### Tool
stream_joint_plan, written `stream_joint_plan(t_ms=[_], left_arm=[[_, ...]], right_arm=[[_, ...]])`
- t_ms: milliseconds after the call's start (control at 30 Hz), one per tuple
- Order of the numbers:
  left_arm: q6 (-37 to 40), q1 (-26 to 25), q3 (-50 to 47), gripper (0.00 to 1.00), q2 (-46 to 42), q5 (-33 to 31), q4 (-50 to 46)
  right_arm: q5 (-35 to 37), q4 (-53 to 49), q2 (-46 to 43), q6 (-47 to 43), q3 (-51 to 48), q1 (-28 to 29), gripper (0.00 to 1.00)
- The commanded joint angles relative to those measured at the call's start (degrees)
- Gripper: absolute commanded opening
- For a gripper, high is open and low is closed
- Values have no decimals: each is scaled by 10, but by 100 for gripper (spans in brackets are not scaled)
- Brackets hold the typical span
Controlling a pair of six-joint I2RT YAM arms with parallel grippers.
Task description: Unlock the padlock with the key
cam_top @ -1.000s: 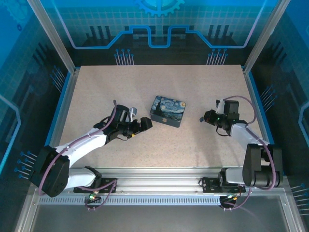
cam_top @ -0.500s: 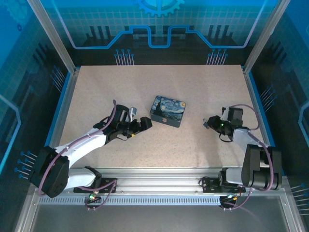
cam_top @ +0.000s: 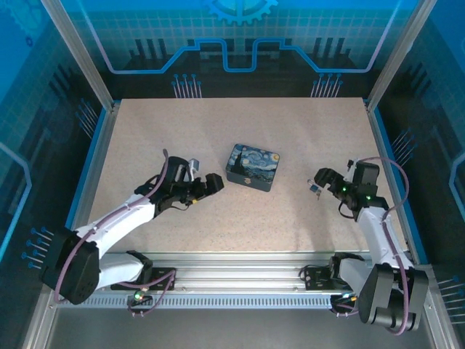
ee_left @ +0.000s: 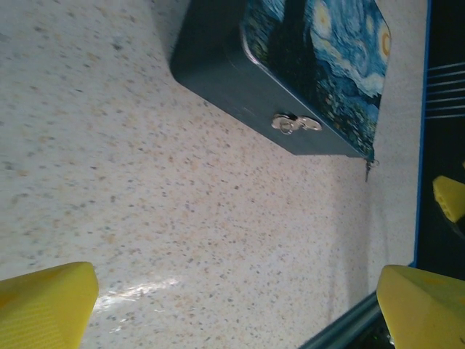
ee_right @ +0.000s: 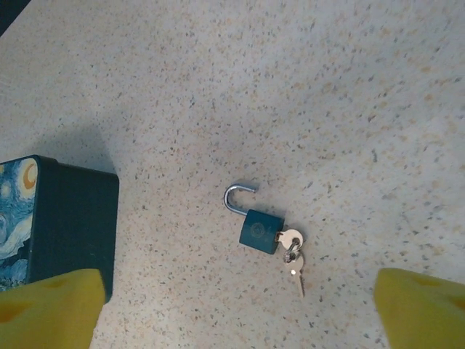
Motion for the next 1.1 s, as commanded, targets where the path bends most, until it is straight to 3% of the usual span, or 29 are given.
stream_joint_plan(t_ms=[0,200,333,433,533,600,700,800,933,1067], left_arm=[[48,18,42,99,-24,-56,-68],[120,57,124,99,-21,-176,-175],[173,74,159,99,-24,-281,-185],[248,80,127,99,-46,-348,-107],[337,86,39,99,-71,-415,53],[369,101,-23,99,-77,-440,167],[405,132,-97,99,-50,-426,314],[394,170,-103,99,27,-427,339],[416,183,-133,99,110,-434,457],[401,204,-153,99,161,-383,561]], right_arm=[[37,-53,-20,-26,30,11,100],[247,-121,-8,-61,101,129,100],[369,-122,5,-20,140,176,100],[360,-6,5,-103,112,186,100],[389,147,31,-241,65,221,100],[405,204,61,-262,47,224,100],[402,228,115,-263,46,219,100],[427,267,162,-250,30,215,100],[422,370,190,-253,-20,205,100],[386,475,201,-277,-66,193,100]])
